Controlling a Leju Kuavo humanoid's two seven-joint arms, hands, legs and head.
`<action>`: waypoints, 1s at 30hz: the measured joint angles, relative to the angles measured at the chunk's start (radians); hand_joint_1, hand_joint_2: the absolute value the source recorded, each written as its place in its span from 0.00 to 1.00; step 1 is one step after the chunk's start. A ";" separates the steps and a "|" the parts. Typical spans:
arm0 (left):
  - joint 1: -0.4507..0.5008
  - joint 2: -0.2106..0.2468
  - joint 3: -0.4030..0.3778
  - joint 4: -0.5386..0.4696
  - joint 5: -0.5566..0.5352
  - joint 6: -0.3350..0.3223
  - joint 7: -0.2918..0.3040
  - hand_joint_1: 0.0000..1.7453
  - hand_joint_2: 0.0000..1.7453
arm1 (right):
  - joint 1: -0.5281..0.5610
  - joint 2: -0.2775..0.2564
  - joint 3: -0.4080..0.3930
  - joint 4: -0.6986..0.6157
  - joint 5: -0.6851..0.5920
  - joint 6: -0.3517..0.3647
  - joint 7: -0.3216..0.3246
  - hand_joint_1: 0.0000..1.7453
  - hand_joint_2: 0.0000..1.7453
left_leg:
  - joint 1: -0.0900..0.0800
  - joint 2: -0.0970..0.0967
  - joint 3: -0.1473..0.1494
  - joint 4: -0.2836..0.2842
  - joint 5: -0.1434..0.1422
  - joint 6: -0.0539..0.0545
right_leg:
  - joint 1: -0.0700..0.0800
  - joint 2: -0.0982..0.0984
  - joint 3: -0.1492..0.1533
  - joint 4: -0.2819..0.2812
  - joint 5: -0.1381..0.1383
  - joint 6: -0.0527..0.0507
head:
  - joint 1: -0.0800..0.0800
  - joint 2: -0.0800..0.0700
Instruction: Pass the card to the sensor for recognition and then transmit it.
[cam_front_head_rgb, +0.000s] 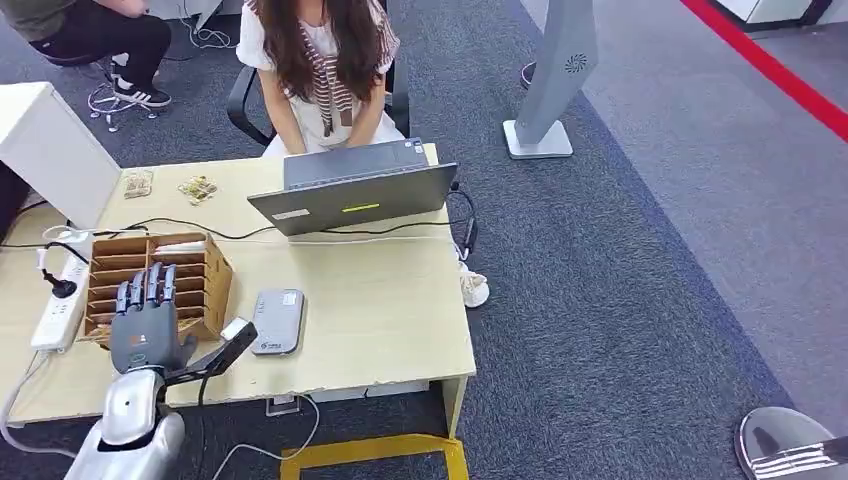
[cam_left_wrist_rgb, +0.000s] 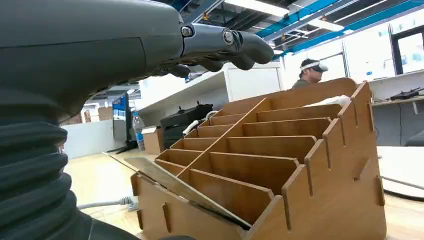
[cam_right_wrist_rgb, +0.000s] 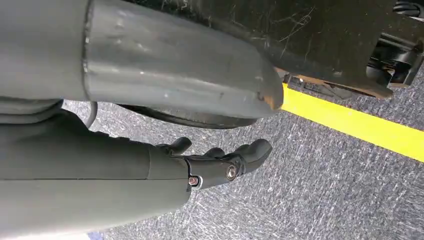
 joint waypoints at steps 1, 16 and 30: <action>0.000 0.000 0.000 0.000 0.000 0.000 0.000 0.00 1.00 | 0.000 0.000 0.000 0.000 0.000 0.000 0.000 0.00 0.00 | 0.000 0.000 0.000 0.000 0.000 0.000 | 0.000 0.000 0.000 0.000 0.000 0.000 | 0.000 0.000; -0.002 0.000 0.000 0.000 0.003 0.000 0.003 0.00 1.00 | 0.000 0.000 0.000 0.000 0.002 0.000 -0.004 0.00 0.00 | 0.000 0.000 0.000 0.000 0.000 0.000 | 0.000 0.000 0.000 0.000 0.000 0.000 | 0.000 0.000; -0.007 0.000 0.000 0.000 -0.003 0.001 0.065 0.00 1.00 | 0.000 0.000 0.000 0.000 0.006 0.000 0.001 0.00 0.00 | 0.000 0.000 0.000 0.000 0.000 0.000 | 0.000 0.000 0.000 0.000 0.000 0.000 | 0.000 0.000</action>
